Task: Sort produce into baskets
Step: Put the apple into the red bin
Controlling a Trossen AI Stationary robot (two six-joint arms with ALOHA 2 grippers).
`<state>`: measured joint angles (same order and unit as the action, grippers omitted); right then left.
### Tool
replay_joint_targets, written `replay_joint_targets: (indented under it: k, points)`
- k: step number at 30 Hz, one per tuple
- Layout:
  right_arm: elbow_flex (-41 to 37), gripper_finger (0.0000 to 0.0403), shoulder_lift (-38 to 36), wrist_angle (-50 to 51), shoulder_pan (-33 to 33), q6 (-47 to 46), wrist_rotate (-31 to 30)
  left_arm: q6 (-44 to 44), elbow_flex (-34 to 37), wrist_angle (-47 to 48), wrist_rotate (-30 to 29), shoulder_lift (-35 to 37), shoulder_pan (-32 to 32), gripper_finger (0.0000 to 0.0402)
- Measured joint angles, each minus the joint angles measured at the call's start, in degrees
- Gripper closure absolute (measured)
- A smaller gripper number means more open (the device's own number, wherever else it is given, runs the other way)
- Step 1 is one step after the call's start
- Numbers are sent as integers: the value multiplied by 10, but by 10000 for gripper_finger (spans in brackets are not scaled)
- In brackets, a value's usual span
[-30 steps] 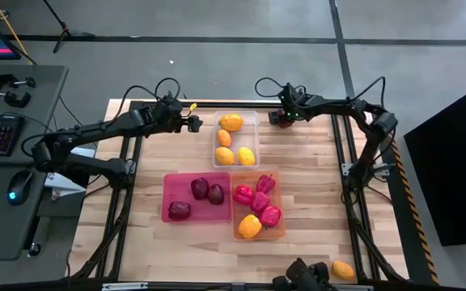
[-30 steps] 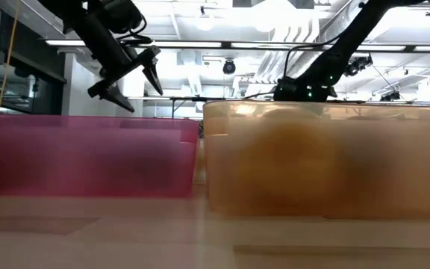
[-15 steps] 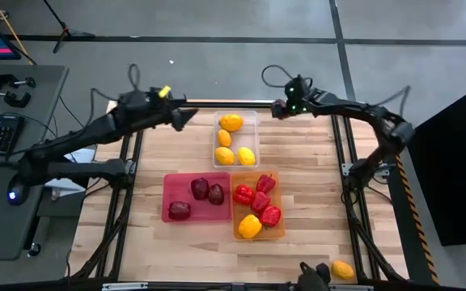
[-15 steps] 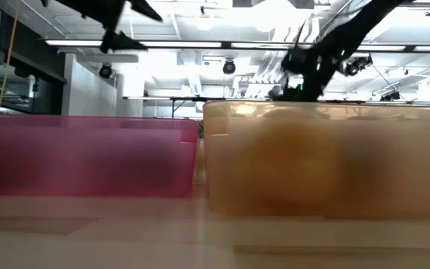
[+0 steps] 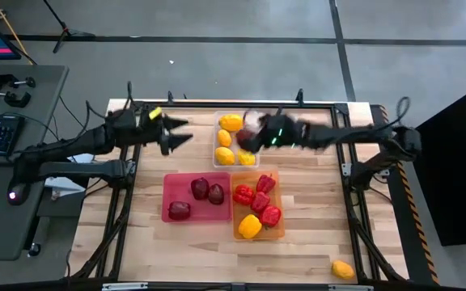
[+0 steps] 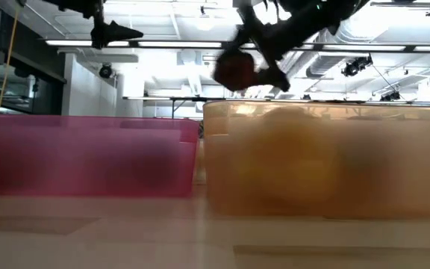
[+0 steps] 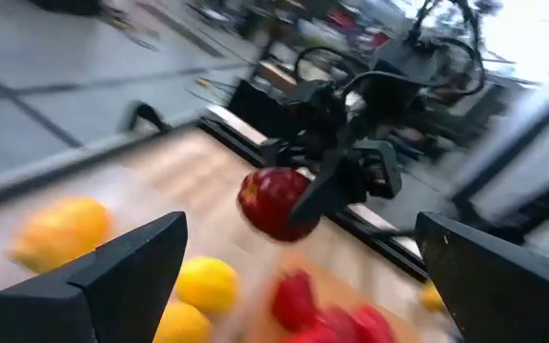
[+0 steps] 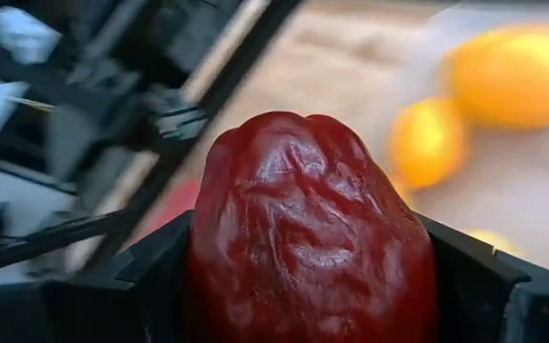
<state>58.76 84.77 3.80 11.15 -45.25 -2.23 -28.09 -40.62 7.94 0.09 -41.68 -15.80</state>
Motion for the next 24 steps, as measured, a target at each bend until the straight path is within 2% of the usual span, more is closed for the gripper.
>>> replay_joint_targets:
  k: [5,9,11,15,18,24]
  points:
    - [0,103,79,-141,-124,-106,-70,-53,76,-65,2,39,75,5]
    - [0,102,148,-249,-178,-168,-79,-93,117,-124,-36,64,115,5]
    - [12,102,173,-267,-193,-179,-78,-99,127,-156,-56,72,127,5]
    - [47,100,200,-263,-198,-172,-73,-103,128,-171,-94,74,134,5]
    - [64,100,203,-263,-198,-139,-43,-103,128,-182,-105,73,131,5]
    - [68,100,199,-256,-198,-53,-38,-104,128,-209,-140,73,124,5]
